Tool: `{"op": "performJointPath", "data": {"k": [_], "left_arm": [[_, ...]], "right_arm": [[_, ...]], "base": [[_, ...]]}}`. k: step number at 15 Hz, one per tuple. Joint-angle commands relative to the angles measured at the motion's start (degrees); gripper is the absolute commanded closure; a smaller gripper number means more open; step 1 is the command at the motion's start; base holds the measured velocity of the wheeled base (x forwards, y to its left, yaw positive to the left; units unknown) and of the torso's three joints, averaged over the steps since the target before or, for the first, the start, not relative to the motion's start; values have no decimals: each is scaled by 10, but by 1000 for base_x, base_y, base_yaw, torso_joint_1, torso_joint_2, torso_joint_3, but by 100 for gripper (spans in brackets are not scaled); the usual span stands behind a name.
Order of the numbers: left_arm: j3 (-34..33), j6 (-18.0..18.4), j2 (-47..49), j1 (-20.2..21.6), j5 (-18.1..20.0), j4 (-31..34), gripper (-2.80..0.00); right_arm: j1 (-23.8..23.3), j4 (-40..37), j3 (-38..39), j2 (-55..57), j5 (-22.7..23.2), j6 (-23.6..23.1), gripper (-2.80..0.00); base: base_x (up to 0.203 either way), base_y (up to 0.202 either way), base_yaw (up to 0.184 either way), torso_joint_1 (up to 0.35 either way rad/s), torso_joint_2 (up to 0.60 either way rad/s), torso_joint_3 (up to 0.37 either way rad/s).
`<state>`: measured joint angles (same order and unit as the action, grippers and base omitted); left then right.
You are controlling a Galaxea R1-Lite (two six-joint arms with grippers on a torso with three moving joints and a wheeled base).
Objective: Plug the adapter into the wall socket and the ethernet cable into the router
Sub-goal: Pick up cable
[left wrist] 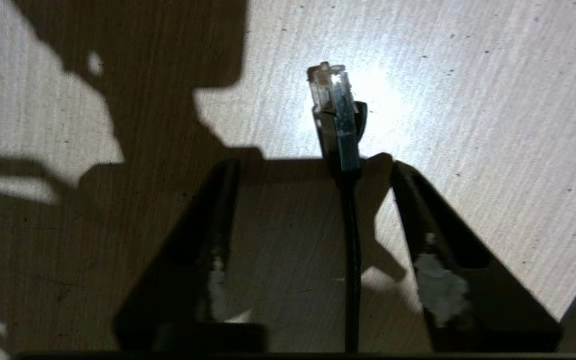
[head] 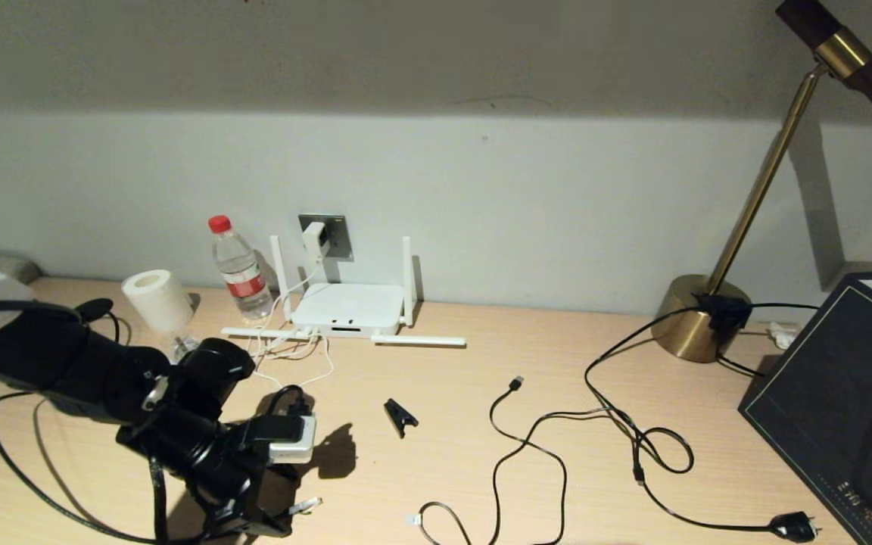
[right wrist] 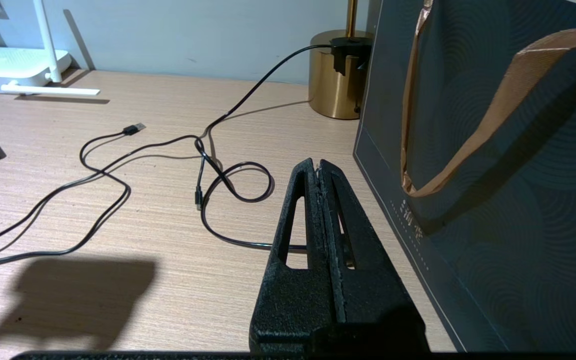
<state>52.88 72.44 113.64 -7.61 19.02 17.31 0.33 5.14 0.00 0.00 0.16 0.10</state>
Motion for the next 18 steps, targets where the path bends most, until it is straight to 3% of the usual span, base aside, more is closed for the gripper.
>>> {"op": "performJointPath", "data": {"k": [1, 12, 18], "left_arm": [[-3, 3, 2, 0, -7, -15, 0], [-32, 2, -53, -10, -20, -38, 0], [-3, 3, -185, -85, 6, -28, 0]], "right_arm": [[0, 0, 20, 1, 0, 0, 0], [0, 0, 20, 1, 0, 0, 0], [0, 0, 20, 1, 0, 0, 0]], "base": [[0, 0, 0, 0, 0, 0], [0, 0, 0, 0, 0, 0], [0, 0, 0, 0, 0, 0]]}}
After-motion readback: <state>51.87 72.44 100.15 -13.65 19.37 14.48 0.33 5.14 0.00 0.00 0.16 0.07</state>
